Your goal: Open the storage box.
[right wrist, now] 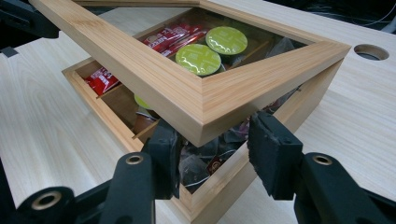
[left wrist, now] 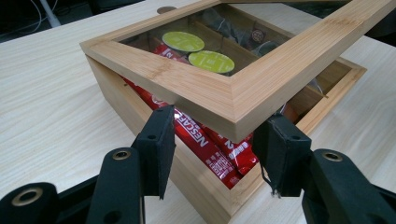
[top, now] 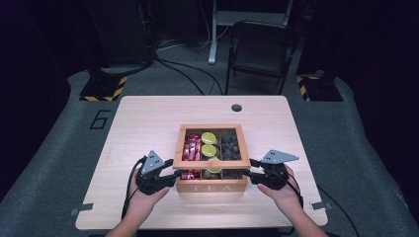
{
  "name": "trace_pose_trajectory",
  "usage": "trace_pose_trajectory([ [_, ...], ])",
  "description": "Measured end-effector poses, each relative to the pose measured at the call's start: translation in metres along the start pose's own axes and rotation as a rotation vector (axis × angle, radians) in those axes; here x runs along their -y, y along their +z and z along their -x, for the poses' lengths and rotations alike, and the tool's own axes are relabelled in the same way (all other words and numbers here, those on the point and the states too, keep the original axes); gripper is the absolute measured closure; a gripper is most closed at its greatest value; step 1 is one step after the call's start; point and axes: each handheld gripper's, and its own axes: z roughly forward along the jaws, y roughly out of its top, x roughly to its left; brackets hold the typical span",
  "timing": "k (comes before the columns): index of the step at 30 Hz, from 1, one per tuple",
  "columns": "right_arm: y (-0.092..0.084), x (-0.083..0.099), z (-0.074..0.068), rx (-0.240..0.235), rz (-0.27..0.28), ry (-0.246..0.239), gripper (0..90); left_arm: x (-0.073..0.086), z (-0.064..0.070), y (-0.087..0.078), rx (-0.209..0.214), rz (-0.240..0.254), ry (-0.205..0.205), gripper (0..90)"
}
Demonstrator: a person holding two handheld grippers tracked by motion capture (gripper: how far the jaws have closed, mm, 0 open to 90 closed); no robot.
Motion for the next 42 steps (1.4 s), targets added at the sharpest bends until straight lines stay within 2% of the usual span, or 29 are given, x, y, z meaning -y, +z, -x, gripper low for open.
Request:
trace_pose_trajectory([
  [5,-0.001,-0.005,0.001,0.006,-0.002,0.007,54.5,-0.007,-0.002,-0.002,-0.003,-0.002,0.008,49.7],
  [6,-0.002,-0.009,0.002,0.009,0.003,0.011,54.5,-0.009,-0.002,-0.003,0.001,0.0,-0.001,49.7],
  [12,-0.007,-0.019,0.006,0.011,0.027,0.026,54.4,-0.023,-0.006,-0.008,-0.004,0.027,-0.009,50.0],
  [15,-0.009,-0.024,0.009,0.025,0.041,0.024,52.5,-0.028,-0.005,-0.008,-0.022,0.035,0.003,49.9],
  [19,-0.01,-0.031,0.011,0.033,0.044,0.0,52.1,-0.033,-0.008,-0.009,-0.022,0.045,-0.002,49.9],
  [24,-0.011,-0.038,0.013,0.024,0.068,0.036,51.3,-0.041,-0.011,-0.01,-0.016,0.055,-0.019,50.0],
  [29,-0.012,-0.047,0.017,0.006,0.074,0.057,49.1,-0.052,-0.014,-0.011,-0.026,0.052,-0.006,50.2],
  [36,-0.013,-0.057,0.017,0.016,0.076,0.026,48.9,-0.06,-0.017,-0.012,-0.029,0.047,-0.009,50.4],
  [38,-0.013,-0.059,0.017,0.02,0.079,0.021,48.9,-0.062,-0.019,-0.012,-0.015,0.041,-0.013,50.4],
  [42,-0.012,-0.062,0.019,0.03,0.083,0.018,48.9,-0.066,-0.02,-0.012,-0.021,0.043,-0.016,50.4],
])
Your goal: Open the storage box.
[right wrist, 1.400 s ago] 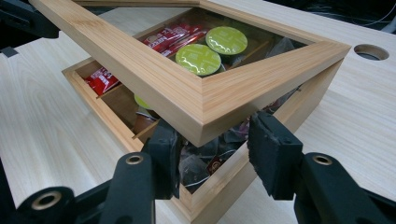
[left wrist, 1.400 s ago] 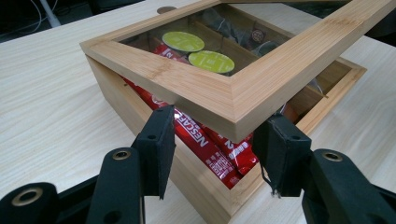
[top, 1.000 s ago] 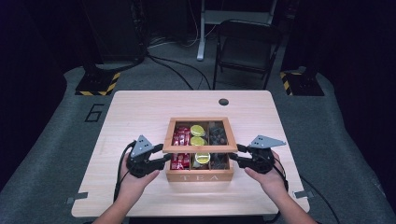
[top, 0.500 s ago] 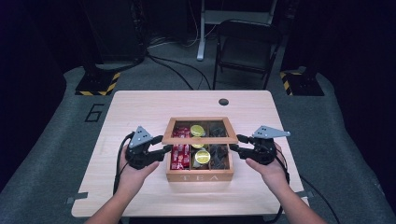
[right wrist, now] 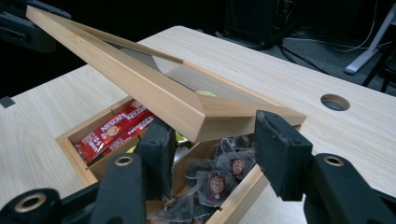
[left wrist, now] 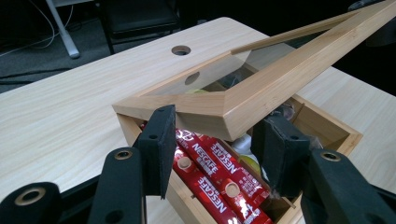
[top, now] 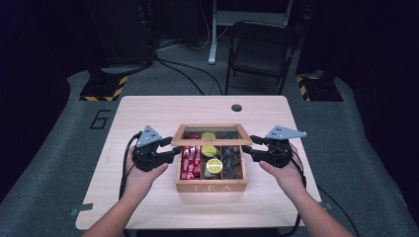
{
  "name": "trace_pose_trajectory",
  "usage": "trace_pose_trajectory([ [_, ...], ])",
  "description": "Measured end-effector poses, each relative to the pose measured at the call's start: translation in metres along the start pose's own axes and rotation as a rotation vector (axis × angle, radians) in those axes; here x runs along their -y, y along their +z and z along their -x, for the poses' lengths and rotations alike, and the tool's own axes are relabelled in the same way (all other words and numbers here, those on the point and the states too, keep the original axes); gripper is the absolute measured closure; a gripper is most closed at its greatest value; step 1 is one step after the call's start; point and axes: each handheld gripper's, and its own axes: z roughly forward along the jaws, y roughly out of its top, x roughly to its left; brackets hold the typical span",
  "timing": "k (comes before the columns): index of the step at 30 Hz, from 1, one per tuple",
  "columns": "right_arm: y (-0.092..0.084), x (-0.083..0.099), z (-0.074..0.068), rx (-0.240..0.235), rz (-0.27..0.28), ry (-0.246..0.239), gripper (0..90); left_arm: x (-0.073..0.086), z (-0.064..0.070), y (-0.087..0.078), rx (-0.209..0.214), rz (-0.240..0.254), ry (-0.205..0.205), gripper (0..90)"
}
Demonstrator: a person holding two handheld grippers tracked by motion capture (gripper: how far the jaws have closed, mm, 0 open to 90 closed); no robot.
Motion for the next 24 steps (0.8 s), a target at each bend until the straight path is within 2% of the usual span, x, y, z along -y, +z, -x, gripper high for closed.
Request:
trace_pose_trajectory([
  [12,0.003,-0.006,0.009,0.042,0.002,-0.004,49.9,-0.009,-0.004,0.002,-0.007,0.014,-0.009,50.4],
  [19,0.005,-0.018,0.007,0.048,0.001,-0.067,57.8,-0.018,-0.007,0.004,-0.019,0.027,0.006,50.5],
  [24,0.007,-0.024,0.01,0.049,-0.002,-0.064,57.9,-0.019,-0.012,0.01,-0.03,0.017,0.004,50.9],
])
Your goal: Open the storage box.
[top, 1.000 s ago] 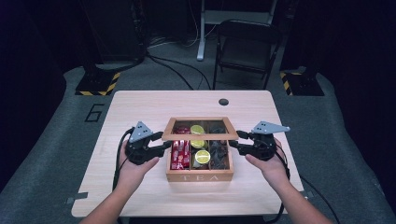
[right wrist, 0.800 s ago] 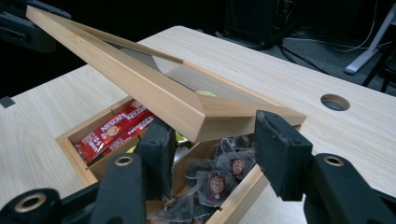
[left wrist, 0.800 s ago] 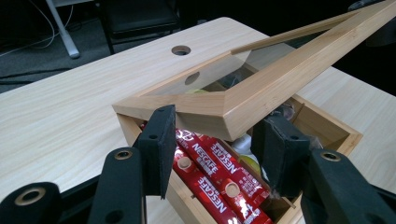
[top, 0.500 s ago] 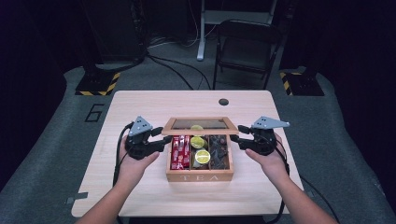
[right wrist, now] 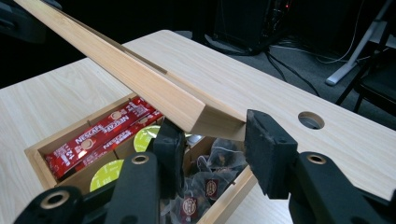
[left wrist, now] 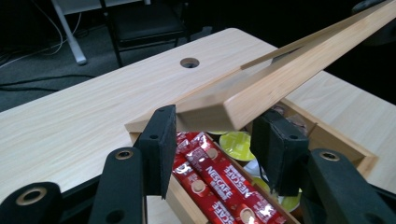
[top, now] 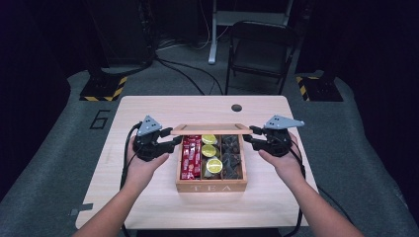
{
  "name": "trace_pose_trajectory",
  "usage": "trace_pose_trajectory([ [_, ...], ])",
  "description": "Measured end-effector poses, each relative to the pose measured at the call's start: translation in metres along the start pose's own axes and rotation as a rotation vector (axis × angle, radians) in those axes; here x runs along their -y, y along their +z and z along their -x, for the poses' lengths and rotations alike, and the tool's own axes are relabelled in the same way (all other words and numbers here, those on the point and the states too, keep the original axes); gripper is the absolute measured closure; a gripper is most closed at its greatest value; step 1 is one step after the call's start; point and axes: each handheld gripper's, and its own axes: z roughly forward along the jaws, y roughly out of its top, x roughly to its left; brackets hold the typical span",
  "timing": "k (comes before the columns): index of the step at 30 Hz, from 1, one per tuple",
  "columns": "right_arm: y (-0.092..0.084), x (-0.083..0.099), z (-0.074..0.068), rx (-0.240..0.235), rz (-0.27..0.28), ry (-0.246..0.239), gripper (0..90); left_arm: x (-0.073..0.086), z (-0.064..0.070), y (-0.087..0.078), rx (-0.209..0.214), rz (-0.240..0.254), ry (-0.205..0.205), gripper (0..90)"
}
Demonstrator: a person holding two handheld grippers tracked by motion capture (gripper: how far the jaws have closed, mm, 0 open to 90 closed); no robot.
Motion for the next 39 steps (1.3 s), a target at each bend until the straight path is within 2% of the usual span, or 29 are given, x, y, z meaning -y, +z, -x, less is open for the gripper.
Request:
trace_pose_trajectory([
  [10,0.003,-0.007,0.004,0.01,0.014,0.006,57.7,-0.001,-0.009,0.021,-0.047,-0.017,0.013,51.1],
  [16,0.005,-0.011,0.006,0.018,0.021,0.002,57.6,-0.002,-0.015,0.031,-0.063,-0.004,-0.002,52.9],
  [22,0.007,-0.016,0.007,0.028,0.024,0.012,57.5,-0.005,-0.018,0.034,-0.07,0.02,-0.024,57.4],
  [31,0.011,-0.018,0.013,0.013,0.045,0.039,56.6,-0.01,-0.017,0.036,-0.102,0.012,0.01,59.5],
  [35,0.012,-0.018,0.014,0.009,0.049,0.039,55.1,-0.012,-0.018,0.036,-0.103,0.01,0.005,59.7],
  [39,0.016,-0.017,0.014,0.027,0.037,0.03,51.8,-0.015,-0.019,0.038,-0.109,0.011,0.0,60.0],
])
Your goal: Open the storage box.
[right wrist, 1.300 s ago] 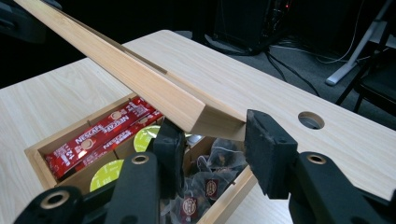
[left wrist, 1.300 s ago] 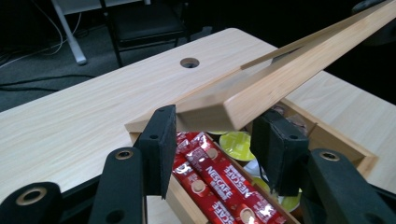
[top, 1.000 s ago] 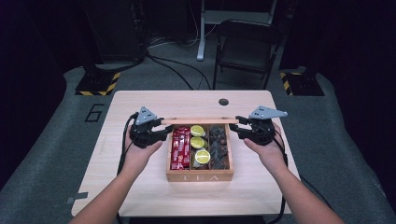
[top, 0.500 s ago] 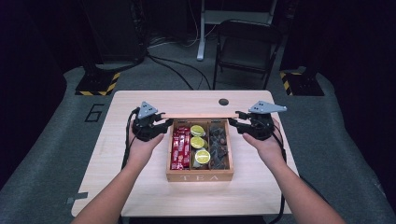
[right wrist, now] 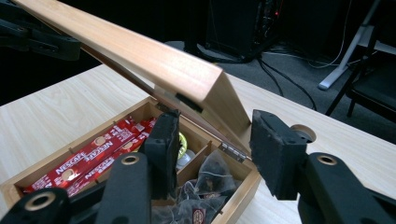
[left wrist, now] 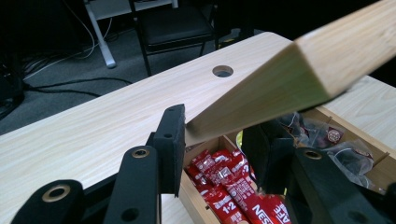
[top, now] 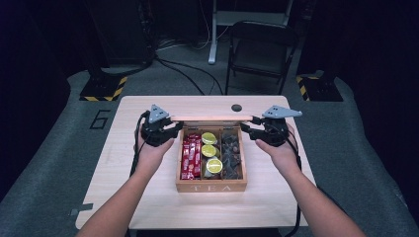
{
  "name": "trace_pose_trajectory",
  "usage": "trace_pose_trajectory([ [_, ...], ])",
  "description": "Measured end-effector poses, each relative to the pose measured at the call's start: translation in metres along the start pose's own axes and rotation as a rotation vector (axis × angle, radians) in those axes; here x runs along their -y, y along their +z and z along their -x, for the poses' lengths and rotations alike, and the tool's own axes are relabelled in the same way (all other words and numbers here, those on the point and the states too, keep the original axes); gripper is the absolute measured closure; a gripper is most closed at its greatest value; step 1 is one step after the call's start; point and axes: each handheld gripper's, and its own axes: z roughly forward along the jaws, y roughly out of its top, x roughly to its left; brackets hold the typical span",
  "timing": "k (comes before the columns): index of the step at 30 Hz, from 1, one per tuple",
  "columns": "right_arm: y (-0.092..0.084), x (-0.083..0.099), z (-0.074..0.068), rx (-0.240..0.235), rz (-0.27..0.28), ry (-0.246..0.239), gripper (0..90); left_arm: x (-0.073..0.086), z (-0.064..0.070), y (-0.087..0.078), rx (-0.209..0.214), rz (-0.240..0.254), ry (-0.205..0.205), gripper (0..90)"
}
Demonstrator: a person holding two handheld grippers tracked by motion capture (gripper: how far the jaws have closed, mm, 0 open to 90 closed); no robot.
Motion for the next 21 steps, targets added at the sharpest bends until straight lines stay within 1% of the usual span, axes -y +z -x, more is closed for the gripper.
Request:
trace_pose_trajectory([
  [3,0.002,-0.001,0.001,0.001,0.004,0.002,51.1,-0.002,-0.001,0.001,0.004,-0.008,-0.002,60.1],
  [7,0.005,-0.002,0.003,0.011,-0.01,0.014,46.7,-0.005,-0.003,0.003,0.004,-0.005,-0.008,60.3],
  [11,0.009,-0.005,0.006,0.013,-0.016,0.012,45.7,-0.009,-0.005,0.004,0.007,-0.015,-0.015,60.3],
  [12,0.01,-0.007,0.006,0.014,-0.012,0.003,45.6,-0.009,-0.006,0.004,0.009,-0.016,-0.018,60.4],
  [14,0.01,-0.009,0.006,0.016,-0.016,0.002,45.6,-0.011,-0.007,0.005,0.009,-0.017,-0.021,60.4],
  [16,0.011,-0.011,0.006,0.019,-0.013,-0.019,45.5,-0.013,-0.008,0.005,0.011,-0.027,-0.021,60.4],
  [18,0.012,-0.012,0.006,0.023,-0.009,-0.022,45.4,-0.014,-0.008,0.006,0.007,-0.029,-0.019,60.6],
  [19,0.012,-0.013,0.006,0.017,-0.01,-0.034,45.4,-0.015,-0.009,0.007,0.005,-0.028,-0.019,60.7],
  [20,0.014,-0.013,0.007,0.024,-0.009,-0.038,45.4,-0.016,-0.01,0.007,0.013,-0.036,-0.014,60.7],
  [21,0.014,-0.013,0.007,0.024,-0.007,-0.04,45.3,-0.017,-0.01,0.008,0.004,-0.028,-0.017,60.9],
])
